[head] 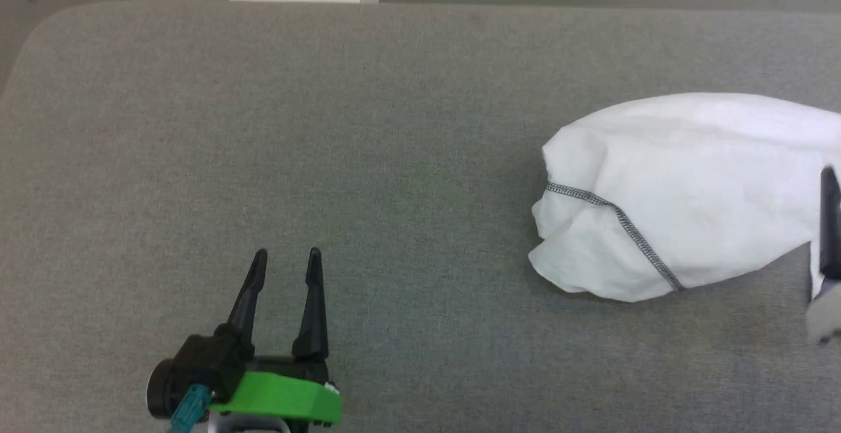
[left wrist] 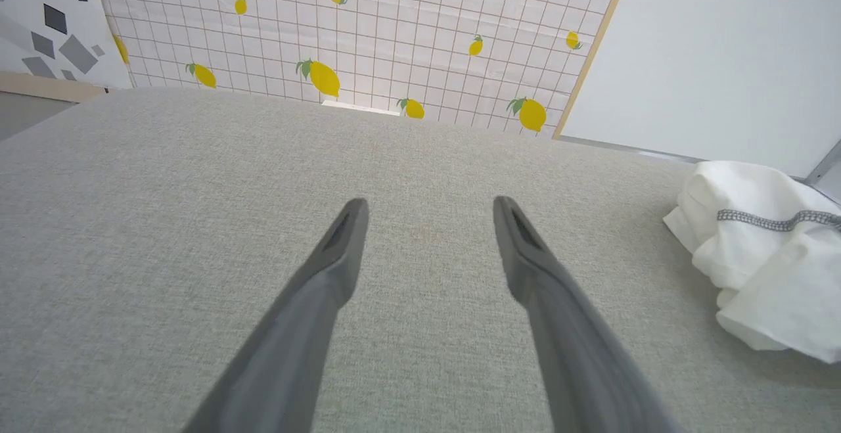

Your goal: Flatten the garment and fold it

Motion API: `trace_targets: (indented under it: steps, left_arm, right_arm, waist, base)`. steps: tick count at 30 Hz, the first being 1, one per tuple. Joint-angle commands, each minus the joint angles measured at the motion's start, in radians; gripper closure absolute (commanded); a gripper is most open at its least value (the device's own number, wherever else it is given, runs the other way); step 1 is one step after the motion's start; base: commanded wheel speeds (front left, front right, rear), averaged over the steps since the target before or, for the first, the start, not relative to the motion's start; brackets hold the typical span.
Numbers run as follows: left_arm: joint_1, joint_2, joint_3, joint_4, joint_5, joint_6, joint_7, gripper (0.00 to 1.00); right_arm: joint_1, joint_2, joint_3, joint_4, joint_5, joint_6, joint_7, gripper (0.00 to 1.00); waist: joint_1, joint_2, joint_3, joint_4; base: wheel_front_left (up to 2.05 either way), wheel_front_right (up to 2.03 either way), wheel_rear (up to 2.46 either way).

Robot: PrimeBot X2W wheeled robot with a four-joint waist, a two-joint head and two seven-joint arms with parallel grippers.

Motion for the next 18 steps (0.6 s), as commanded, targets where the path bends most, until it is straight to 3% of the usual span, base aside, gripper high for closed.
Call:
trace_targets:
  steps: [1,3,6,12,18]
  left_arm:
    - [0.021,-0.003,0.011,-0.008,0.004,-0.008,-0.005,0.0]
    - [0.041,-0.003,0.019,-0.014,0.001,-0.007,-0.005,0.0]
    - [0.056,-0.003,0.026,-0.026,-0.002,-0.006,-0.005,0.0]
    - [-0.017,0.012,-0.027,-0.039,0.029,-0.057,0.018,0.0]
    - [-0.268,0.031,-0.167,-0.022,0.052,-0.129,0.222,0.0]
  right_arm:
    - [0.058,0.064,-0.013,-0.043,-0.026,-0.002,-0.028,0.0]
    - [0.133,0.146,-0.029,-0.092,-0.045,-0.002,-0.058,0.0]
    - [0.214,0.193,-0.034,-0.135,-0.059,-0.002,-0.089,0.0]
    - [0.233,0.203,-0.023,-0.151,-0.021,-0.002,-0.116,0.0]
    - [0.183,0.203,-0.038,-0.174,-0.034,-0.002,-0.118,0.0]
  waist:
    - [0.0,0.0,-0.057,-0.026]
    - [0.0,0.0,-0.063,-0.031]
    - [0.0,0.0,-0.066,-0.044]
    - [0.0,0.0,-0.043,-0.068]
    - [0.0,0.0,0.014,-0.061]
  base:
    - [0.0,0.0,0.0]
    - [0.0,0.0,0.0]
    - [0.0,0.0,0.0]
    - [0.0,0.0,0.0]
    - [0.0,0.0,0.0]
